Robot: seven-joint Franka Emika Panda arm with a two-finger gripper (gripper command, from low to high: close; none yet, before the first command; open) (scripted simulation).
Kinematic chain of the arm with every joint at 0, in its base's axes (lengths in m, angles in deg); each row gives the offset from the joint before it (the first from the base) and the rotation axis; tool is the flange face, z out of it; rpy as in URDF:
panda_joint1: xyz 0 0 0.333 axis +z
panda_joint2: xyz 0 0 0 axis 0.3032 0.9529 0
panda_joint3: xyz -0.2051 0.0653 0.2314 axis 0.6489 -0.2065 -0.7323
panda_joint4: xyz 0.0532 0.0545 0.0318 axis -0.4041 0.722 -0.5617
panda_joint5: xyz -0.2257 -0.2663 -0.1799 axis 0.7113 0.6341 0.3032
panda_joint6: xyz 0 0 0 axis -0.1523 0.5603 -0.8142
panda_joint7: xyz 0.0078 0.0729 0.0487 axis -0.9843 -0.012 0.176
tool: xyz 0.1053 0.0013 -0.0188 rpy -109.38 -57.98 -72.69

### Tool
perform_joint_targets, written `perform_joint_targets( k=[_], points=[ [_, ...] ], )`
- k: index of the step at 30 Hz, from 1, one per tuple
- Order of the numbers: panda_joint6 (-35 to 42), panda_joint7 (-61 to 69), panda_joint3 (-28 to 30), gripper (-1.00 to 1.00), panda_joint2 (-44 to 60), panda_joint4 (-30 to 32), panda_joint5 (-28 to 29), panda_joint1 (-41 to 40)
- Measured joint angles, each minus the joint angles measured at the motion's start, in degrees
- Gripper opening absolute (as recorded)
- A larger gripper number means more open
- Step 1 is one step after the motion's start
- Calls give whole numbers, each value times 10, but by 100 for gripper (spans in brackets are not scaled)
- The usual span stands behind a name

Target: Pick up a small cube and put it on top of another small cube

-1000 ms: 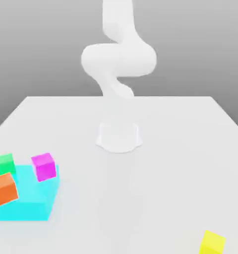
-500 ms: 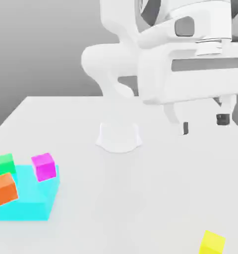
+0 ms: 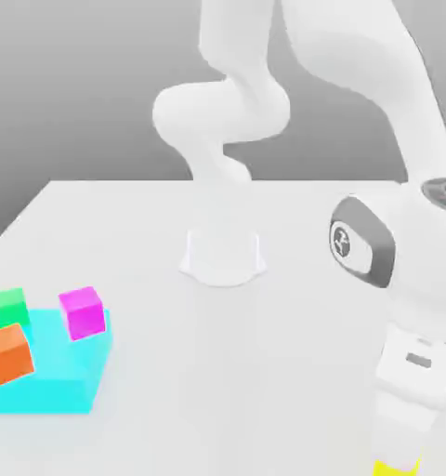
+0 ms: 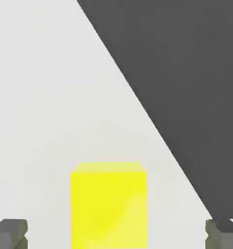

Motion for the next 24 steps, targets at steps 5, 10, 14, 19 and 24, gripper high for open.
perform_joint_targets(
  k=[5, 10, 14, 19, 24],
  points=[
    [-13, -1, 2, -100, 18, -4, 2, 2],
    [9, 1, -2, -100, -10, 2, -1, -1],
    [56, -8, 20, -100, -83, 27, -11, -24],
    [78, -57, 97, -100, -153, 70, -11, -81],
    [98, -119, 178, -100, -226, 120, 0, -151]
  ],
)
